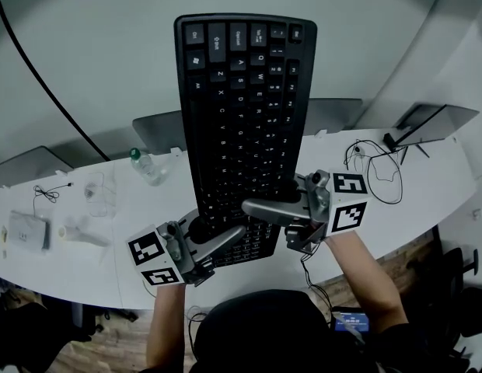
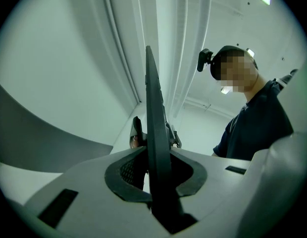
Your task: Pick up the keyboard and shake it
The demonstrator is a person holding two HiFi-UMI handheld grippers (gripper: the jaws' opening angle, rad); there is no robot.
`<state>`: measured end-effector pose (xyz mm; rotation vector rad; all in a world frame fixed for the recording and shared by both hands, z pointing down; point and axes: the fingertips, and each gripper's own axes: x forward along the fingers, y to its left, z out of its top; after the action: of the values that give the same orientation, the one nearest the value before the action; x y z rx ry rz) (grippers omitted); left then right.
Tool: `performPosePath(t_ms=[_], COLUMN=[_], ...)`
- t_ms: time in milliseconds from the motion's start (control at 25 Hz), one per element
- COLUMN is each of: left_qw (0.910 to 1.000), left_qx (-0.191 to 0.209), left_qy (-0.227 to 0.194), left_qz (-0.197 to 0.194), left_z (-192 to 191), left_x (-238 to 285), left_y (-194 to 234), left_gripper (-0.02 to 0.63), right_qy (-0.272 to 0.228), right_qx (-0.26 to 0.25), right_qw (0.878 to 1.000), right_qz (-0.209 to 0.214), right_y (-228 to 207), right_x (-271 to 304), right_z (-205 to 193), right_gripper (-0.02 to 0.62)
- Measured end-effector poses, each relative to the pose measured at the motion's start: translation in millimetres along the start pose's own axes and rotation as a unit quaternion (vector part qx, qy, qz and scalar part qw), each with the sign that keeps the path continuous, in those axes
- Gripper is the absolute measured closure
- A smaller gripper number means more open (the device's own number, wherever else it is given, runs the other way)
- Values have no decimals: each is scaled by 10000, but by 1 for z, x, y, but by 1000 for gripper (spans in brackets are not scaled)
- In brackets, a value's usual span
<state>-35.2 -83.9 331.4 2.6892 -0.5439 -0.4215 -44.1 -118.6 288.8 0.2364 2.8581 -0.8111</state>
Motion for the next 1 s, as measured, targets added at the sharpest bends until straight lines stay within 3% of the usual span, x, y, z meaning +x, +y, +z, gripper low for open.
performPosePath(t_ms=[240, 1000], left_qw=[9995, 9973], left_qx=[-322, -712], left_qy=[1, 101], left_qz=[-40, -141], left_z=[-8, -20], left_x=[-2, 6], left_y=[4, 2], left_gripper=[514, 514], right_qy=[70, 127], right_qx=[72, 476], right_qw=[9999, 9986], right_qz=[-4, -183], right_y=[-1, -8], right_x=[-1, -12], right_z=[-8, -16], right_gripper=[492, 512])
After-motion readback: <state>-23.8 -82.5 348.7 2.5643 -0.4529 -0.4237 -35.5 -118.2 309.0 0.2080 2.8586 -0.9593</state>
